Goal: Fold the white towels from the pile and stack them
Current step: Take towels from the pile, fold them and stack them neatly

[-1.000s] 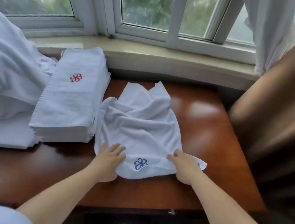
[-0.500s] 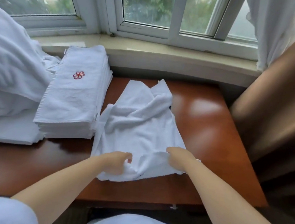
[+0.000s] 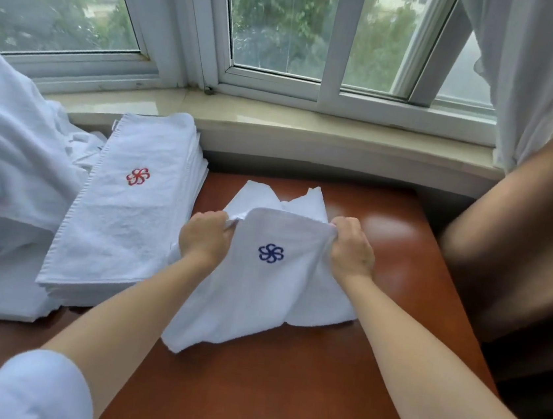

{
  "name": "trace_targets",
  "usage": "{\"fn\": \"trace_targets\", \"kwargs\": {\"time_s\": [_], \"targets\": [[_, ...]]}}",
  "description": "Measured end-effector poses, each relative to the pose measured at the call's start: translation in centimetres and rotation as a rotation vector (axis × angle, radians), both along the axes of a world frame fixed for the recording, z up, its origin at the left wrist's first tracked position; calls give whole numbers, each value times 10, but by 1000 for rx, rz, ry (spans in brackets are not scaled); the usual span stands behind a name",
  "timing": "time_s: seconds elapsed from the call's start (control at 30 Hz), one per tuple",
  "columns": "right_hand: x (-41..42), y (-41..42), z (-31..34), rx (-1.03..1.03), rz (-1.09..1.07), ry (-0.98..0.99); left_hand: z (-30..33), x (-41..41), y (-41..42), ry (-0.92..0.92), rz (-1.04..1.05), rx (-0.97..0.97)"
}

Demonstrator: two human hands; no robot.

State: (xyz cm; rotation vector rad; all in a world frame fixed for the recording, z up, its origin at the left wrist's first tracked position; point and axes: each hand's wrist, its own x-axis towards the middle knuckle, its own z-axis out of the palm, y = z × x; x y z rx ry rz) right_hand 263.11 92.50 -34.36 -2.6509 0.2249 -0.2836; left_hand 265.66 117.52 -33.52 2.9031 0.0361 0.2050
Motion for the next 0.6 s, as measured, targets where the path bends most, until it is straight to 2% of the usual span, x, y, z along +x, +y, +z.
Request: {"fn": "trace_targets", "kwargs": {"time_s": [0.27, 0.33, 0.47, 0.53, 0.6], "targets": [[101, 2, -25, 319, -299, 95, -20, 100, -13, 115, 183, -377], [123, -1, -36, 443, -368, 224, -36, 125, -14, 190, 262, -422], [141, -1, -52, 743, -395, 537, -72, 151, -14, 555, 390, -536], [148, -5, -61, 802, -344, 623, -93, 152, -16, 631, 430, -605], [153, -6, -62, 774, -294, 681, -101, 154, -21, 627, 398, -558]]}}
